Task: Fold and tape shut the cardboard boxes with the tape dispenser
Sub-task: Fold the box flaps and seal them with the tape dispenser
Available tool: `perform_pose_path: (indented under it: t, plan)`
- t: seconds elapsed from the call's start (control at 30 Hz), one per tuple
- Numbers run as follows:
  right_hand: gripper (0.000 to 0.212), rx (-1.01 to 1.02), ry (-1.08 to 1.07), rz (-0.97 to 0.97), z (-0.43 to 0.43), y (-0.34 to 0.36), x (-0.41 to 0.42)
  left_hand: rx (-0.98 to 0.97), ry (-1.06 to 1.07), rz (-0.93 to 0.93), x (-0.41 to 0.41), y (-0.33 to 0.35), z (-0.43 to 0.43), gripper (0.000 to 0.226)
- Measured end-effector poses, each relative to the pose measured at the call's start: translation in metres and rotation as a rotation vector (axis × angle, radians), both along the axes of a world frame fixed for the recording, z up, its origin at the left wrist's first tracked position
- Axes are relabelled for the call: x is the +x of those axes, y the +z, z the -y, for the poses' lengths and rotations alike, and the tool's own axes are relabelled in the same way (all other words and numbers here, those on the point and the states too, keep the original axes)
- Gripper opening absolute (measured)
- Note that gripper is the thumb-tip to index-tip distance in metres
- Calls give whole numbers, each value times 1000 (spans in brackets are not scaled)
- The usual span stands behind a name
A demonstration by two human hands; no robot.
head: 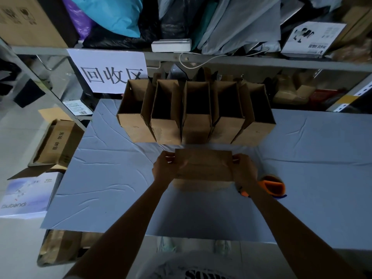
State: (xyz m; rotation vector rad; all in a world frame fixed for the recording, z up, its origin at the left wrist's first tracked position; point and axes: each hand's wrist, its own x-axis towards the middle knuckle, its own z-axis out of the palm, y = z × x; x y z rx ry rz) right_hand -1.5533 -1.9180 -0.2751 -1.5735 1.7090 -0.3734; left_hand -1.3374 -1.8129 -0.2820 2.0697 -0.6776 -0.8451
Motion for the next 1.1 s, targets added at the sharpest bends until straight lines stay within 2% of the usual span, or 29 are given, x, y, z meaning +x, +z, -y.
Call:
perform_pose_path:
  t: [0.13,0.27,0.37,0.5,0.63,0.83,0.93,1.0,1.07,1.1]
  plan:
    - [36,7,16,-64,2,2,-2,-17,58,-61,-3,-5,-1,40]
    - [22,-12,-42,-11,-1,4,-1,-59,127,-163,-10,-12,-4,31]
    - [25,-51,-40,4,0,5,-8,-64,135,-157,-18,-7,2,29]
    - [36,12,64,58,10,9,-17,-74,143,-166,-25,-2,5,26]
    - [33,64,160,124,15,10,-25,-220,221,-384,-40,-6,1,28]
    - [28,71,181,170,23,8,-38,-293,246,-385,-54,-12,2,32]
    - [16,13,239,191,28,7,-56,-290,257,-368,-68,-9,12,29]
    - [15,-24,159,211,24,4,-73,-285,257,-301,-75,-8,18,25]
    - [12,-121,75,99,20,-2,-95,-272,249,-244,-77,-10,20,24]
    - [12,-183,106,-28,17,-7,-108,-266,247,-226,-77,-11,21,24]
